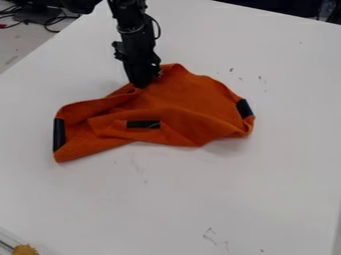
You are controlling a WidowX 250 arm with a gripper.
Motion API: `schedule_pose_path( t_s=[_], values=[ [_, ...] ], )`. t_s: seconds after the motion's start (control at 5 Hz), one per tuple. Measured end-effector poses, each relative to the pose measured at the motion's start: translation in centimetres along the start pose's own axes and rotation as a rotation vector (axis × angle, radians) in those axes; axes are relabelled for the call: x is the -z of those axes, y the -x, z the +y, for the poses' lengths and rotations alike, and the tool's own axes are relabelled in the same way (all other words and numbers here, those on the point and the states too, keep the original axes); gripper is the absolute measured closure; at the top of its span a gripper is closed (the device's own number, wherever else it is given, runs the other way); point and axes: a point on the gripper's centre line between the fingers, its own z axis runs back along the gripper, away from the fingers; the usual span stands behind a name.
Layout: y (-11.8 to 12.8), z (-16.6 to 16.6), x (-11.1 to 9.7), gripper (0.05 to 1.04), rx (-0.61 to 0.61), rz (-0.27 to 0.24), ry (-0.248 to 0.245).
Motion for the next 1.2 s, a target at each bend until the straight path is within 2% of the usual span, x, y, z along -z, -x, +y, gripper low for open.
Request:
schedule_pose_path(
  t_s=[0.4, 0.6, 0.8, 1.2],
  values=[
    [0.2, 0.7, -0.5, 0.207, 0.003, 0.014, -0.047],
    [-0.7, 1.4, -1.6, 0.072, 0.021, 0.005, -0.072],
    [-3.2, 3.0, -3.9, 0.075, 0.071, -0.054, -0.107],
    [-4.3, 6.4, -2.7, 0.081, 0.096, -0.056, -0.132]
  ],
)
